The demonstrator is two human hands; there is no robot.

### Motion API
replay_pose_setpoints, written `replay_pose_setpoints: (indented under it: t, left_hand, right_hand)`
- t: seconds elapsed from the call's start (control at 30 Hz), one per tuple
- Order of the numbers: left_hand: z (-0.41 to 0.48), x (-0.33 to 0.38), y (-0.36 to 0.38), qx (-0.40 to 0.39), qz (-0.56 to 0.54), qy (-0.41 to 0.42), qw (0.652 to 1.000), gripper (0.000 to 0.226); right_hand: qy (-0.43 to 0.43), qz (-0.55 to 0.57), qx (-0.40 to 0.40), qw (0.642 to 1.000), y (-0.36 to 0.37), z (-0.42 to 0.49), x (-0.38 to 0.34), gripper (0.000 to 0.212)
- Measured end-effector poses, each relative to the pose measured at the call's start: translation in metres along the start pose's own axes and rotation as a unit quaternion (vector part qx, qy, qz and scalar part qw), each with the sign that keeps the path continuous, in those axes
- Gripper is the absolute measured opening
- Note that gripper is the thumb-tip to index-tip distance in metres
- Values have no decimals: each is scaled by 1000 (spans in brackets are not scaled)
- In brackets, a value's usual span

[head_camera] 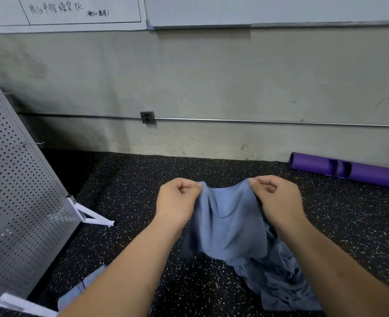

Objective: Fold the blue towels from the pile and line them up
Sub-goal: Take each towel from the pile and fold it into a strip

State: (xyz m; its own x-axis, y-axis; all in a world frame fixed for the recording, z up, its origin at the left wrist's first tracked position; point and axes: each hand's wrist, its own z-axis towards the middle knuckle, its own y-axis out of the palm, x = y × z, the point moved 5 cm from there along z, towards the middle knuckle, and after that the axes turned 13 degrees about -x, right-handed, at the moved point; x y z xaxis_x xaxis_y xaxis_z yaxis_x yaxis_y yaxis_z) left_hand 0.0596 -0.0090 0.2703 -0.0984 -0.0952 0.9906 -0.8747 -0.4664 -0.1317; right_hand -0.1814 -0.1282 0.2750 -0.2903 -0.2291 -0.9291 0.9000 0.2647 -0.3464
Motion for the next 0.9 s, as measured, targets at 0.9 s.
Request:
replay_pose_setpoints:
  t: [0.9]
  left_hand:
    - [-24, 6, 37, -76, 32, -20, 996, 3]
  right_hand:
    - [-42, 2, -91, 995, 51, -33, -19, 11]
